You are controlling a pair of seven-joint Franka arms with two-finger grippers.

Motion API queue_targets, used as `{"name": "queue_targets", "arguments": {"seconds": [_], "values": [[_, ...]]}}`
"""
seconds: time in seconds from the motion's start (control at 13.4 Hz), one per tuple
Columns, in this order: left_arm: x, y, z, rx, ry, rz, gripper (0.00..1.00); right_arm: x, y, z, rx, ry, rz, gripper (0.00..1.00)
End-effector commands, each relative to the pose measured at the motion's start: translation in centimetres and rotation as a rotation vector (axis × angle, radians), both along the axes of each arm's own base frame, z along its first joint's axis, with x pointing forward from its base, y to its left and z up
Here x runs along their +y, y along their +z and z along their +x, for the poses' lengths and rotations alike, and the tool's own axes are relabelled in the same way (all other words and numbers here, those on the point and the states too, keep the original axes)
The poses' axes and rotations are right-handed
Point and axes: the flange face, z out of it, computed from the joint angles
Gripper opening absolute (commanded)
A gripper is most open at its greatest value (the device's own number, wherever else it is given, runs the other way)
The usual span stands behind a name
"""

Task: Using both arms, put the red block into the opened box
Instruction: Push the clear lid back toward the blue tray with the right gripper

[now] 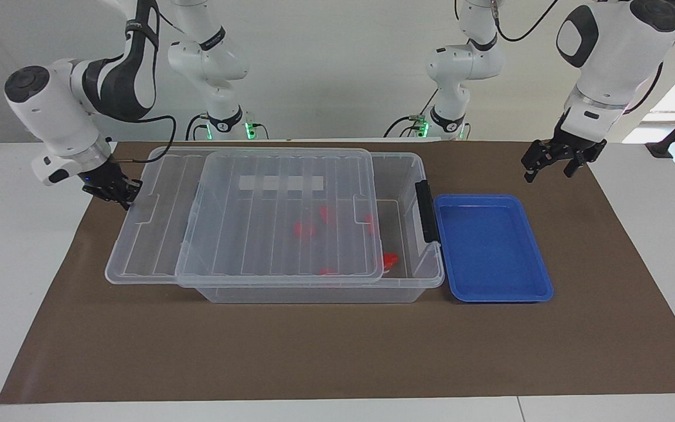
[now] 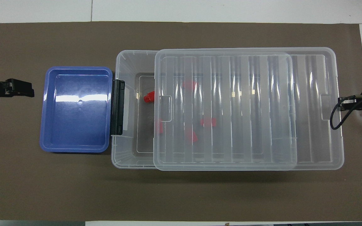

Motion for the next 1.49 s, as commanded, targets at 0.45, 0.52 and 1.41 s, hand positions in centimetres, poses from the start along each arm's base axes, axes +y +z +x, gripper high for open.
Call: {"name": "queue_targets", "arguments": {"seconds": [0.45,0.52,1.41], "values": [[0.3,0.5,-0.5,0.005,0.003,-0.013,1.00,5.5,-0.9,0.1,-0.038,-0.009,0.013,0.00],[0.3,0.5,-0.5,0.005,0.003,-0.013,1.00,5.9,-1.0,0.2,-0.038,-0.026,0.013,0.00],[0.3,0.5,-0.5,0.005,0.003,-0.013,1.00,11.1,-1.4,0.6,-0.041,-0.056,0.041,0.00]]}}
